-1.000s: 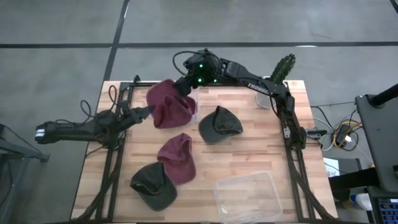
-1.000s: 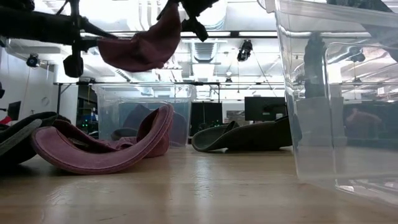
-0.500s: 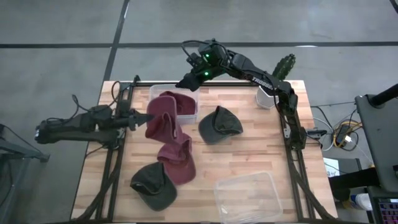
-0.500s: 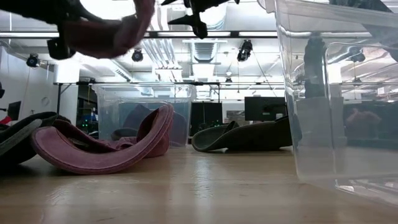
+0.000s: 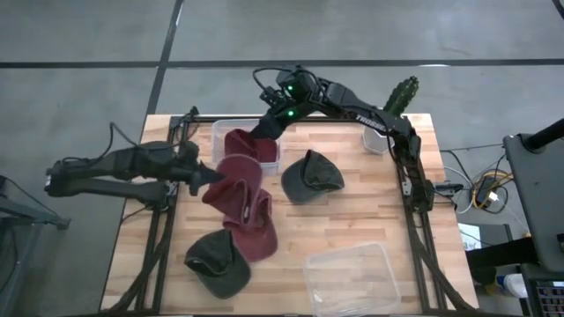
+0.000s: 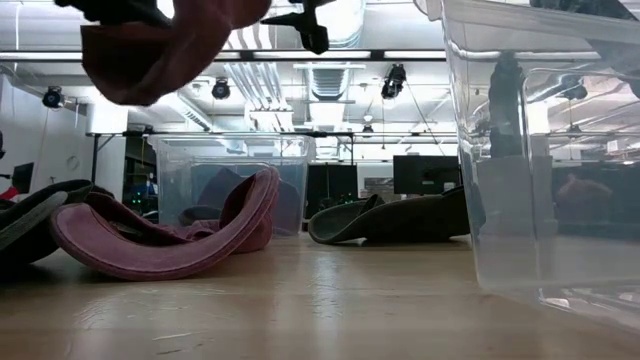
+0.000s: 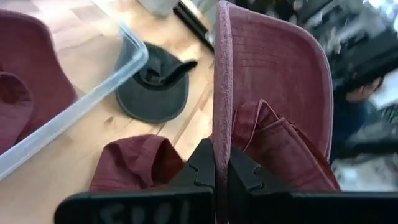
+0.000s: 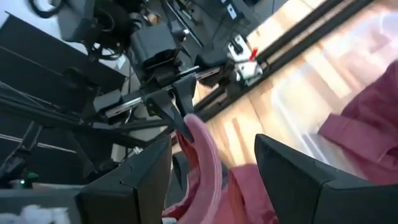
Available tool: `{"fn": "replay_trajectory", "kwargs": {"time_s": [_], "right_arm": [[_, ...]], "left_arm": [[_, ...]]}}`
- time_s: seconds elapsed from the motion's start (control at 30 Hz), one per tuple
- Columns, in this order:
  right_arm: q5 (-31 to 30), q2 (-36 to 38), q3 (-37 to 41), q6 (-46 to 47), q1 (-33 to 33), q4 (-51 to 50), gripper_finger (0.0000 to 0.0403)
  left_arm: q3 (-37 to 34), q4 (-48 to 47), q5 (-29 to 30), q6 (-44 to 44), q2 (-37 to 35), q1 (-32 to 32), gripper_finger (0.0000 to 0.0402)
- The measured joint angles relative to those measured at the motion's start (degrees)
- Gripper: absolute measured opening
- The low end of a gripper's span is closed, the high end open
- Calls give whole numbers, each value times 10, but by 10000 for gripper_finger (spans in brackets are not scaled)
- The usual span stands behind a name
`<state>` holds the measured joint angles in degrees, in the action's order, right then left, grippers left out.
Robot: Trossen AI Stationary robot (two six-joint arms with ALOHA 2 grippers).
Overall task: Pick and place caps into container
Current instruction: Put the right red cap into the top transparent container
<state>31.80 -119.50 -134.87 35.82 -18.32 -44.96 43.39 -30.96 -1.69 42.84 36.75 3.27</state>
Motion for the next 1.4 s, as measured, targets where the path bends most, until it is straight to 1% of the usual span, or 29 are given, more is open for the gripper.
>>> {"fn": "replay_trajectory", "kwargs": {"time_s": [0.07, 0.2, 0.5, 0.73, 0.87, 0.97, 1.07, 1.17, 1.33, 1.4], "right_arm": [[5, 0, 0, 1, 4, -18, 224], [29, 0, 0, 0, 13, -52, 224], [47, 0, 1, -2, 43, -76, 224], [53, 0, 1, 12, 51, -78, 223], [60, 0, 1, 30, 57, -97, 214], [63, 0, 1, 30, 58, -111, 195], [67, 0, 1, 32, 57, -121, 165], [69, 0, 1, 39, 57, -121, 121], [74, 0, 1, 37, 57, -120, 25], [74, 0, 1, 37, 57, -121, 18]], "left_arm": [[9, -1, -19, -16, 15, 0, 5], [32, -3, -32, -45, 42, 0, 5], [101, 2, -57, -110, 86, 0, 5], [143, -12, -60, -151, 117, 0, 5], [151, -23, -61, -170, 124, 0, 6], [151, -23, -61, -176, 125, 0, 10], [151, -21, -61, -177, 124, 1, 10], [151, -22, -58, -177, 125, 1, 8], [151, -23, -47, -175, 124, 4, 9], [151, -22, -47, -173, 124, 4, 10]]}}
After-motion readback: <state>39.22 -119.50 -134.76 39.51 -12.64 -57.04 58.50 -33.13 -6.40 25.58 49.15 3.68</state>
